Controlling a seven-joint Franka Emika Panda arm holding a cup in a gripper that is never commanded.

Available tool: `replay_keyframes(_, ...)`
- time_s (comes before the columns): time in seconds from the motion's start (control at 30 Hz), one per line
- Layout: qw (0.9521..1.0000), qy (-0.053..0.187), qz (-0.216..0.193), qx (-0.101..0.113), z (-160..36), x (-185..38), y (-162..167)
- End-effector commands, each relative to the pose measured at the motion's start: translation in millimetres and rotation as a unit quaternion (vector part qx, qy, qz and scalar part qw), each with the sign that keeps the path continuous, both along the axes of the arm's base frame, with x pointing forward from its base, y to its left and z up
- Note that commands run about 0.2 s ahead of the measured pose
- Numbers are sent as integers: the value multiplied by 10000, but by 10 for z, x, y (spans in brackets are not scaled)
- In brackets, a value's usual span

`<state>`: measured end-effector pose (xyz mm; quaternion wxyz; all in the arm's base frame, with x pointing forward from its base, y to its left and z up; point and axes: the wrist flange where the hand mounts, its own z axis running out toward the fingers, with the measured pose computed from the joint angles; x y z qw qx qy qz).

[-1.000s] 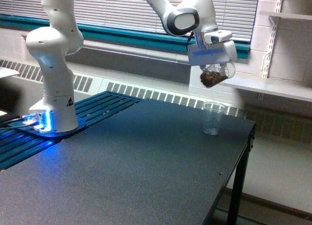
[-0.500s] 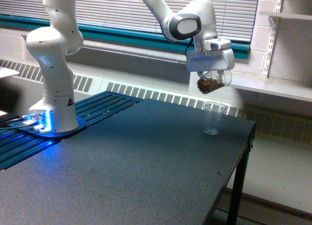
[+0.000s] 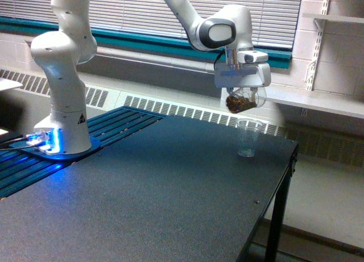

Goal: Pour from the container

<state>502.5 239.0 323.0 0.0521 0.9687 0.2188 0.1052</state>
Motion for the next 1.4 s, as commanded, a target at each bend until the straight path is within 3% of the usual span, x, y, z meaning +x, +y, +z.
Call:
replay_keyframes(0.03, 9999, 3, 66, -126, 17, -27, 122)
replay_keyframes(0.63, 9982, 108, 73, -586, -84, -59, 151)
replay_keyframes(1.4, 9939, 84, 228, -1077, -76, 3, 287)
